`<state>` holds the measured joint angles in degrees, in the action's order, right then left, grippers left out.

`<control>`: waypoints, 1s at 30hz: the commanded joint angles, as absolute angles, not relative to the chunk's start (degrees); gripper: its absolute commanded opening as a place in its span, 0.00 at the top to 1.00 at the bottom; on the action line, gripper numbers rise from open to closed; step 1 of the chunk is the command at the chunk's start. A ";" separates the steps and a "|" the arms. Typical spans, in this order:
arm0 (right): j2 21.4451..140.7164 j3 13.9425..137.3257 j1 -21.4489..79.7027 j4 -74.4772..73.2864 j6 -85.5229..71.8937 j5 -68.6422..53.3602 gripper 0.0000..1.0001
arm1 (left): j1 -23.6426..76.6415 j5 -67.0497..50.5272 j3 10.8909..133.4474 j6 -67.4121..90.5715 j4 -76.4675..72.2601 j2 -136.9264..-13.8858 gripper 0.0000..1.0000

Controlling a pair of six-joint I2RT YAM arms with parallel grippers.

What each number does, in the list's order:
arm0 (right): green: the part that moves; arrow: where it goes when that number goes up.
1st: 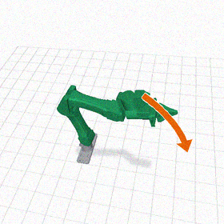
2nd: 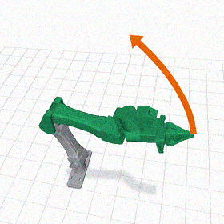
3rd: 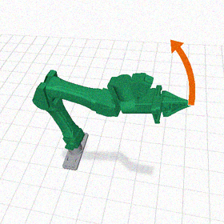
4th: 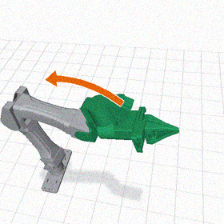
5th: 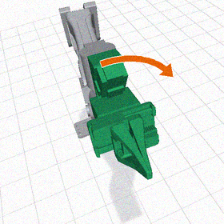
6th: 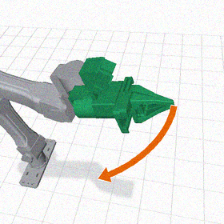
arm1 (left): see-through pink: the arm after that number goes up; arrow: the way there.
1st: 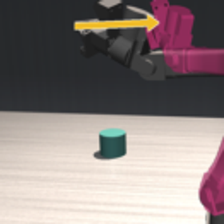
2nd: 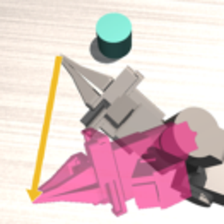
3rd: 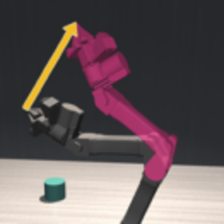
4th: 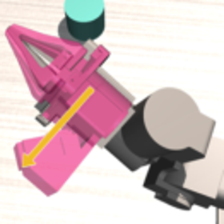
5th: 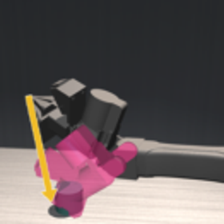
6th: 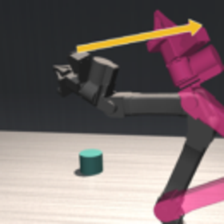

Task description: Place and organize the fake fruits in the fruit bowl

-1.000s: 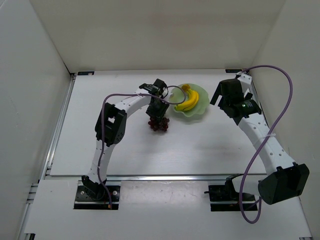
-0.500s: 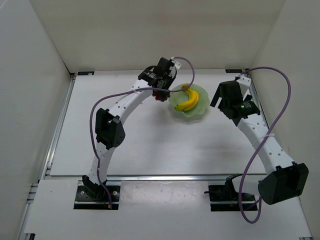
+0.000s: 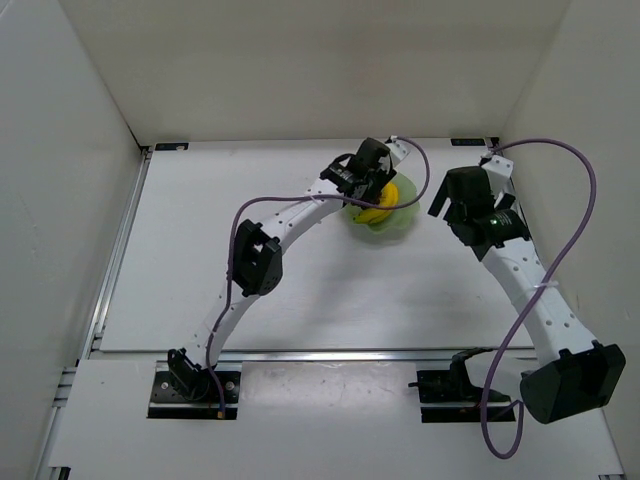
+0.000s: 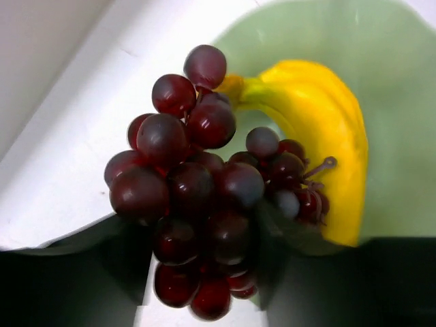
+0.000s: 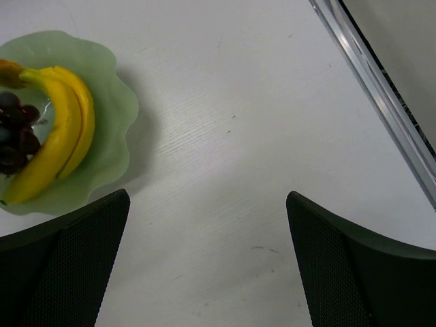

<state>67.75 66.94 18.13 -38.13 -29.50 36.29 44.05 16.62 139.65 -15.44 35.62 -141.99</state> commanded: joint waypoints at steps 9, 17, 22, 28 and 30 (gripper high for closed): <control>64.34 66.01 16.52 -39.02 -29.97 38.50 0.00 | 43.95 12.13 135.97 -16.08 32.96 -135.53 0.00; 63.81 64.96 14.60 -39.02 -31.03 35.26 0.00 | 43.95 21.44 133.78 -14.86 32.96 -120.96 0.00; 65.04 62.23 9.51 -39.02 -32.96 25.24 0.00 | 36.58 20.29 116.75 -11.95 36.99 -107.25 0.00; 64.52 56.52 4.67 -39.02 -34.19 22.33 0.00 | 12.43 19.44 88.05 -3.80 44.03 -89.67 0.00; 63.20 54.94 3.52 -39.02 -34.19 22.32 0.00 | 4.61 17.32 80.72 -2.99 44.03 -83.01 0.00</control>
<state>65.43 56.38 5.13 -39.18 -33.17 24.29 12.88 19.29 90.35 -7.55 36.27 -87.79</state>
